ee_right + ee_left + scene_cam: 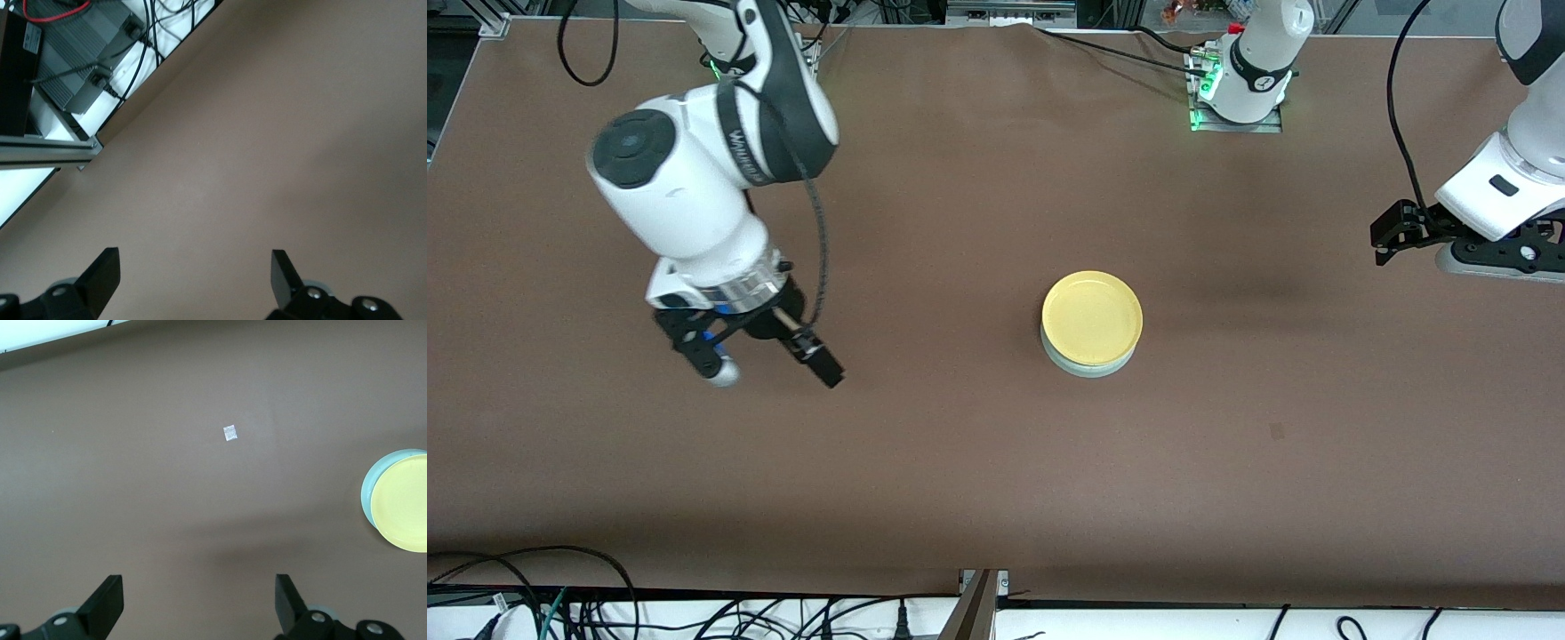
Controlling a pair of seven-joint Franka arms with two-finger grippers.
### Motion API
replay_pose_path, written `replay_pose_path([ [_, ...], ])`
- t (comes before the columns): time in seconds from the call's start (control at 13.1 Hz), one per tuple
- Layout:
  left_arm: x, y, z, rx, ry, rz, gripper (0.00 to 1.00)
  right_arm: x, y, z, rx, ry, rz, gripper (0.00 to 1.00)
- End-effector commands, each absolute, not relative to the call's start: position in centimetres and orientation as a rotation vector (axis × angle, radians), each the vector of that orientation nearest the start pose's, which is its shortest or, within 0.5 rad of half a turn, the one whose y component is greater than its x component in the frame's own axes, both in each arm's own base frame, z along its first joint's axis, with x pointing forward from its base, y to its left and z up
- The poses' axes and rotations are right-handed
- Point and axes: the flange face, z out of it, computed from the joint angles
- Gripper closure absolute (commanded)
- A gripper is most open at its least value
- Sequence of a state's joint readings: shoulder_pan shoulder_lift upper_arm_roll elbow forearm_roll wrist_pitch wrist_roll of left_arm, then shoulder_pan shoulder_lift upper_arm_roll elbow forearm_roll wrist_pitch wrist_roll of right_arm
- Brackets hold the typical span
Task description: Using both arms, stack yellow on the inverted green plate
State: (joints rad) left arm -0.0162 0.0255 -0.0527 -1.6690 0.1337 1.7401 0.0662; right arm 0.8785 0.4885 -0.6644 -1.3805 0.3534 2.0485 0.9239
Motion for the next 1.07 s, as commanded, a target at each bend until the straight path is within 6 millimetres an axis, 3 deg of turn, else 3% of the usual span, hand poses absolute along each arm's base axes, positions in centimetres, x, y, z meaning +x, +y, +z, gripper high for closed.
replay_pose_path([
  [0.0, 57.8, -2.9, 58.3, -3.026, 0.249, -0.067, 0.00, 64.4, 21.2, 51.7, -2.801, 0.934, -0.230, 0.00],
  [0.15, 57.7, -3.5, 58.4, -3.019, 0.266, -0.070, 0.00, 63.9, 18.0, 51.4, -2.921, 0.761, -0.141, 0.00],
  [0.31, 57.7, -3.6, 58.4, -3.018, 0.273, -0.067, 0.00, 62.9, 13.2, 52.6, -2.941, 0.689, -0.085, 0.00],
  [0.54, 57.8, -3.3, 58.4, -3.018, 0.264, -0.067, 0.00, 59.9, 8.9, 54.2, -3.062, 0.506, -0.003, 0.00],
  [0.69, 57.8, -3.5, 58.3, -3.024, 0.263, -0.065, 0.00, 56.4, 5.6, 55.0, -3.088, 0.334, 0.029, 0.00],
  [0.84, 57.9, -3.1, 58.3, -3.025, 0.254, -0.065, 0.00, 53.6, 3.5, 55.4, -3.091, 0.154, 0.040, 0.00],
  [0.99, 57.8, -3.1, 58.2, -3.025, 0.252, -0.060, 0.00, 52.0, 3.2, 55.0, -3.108, 0.007, 0.112, 0.00],
])
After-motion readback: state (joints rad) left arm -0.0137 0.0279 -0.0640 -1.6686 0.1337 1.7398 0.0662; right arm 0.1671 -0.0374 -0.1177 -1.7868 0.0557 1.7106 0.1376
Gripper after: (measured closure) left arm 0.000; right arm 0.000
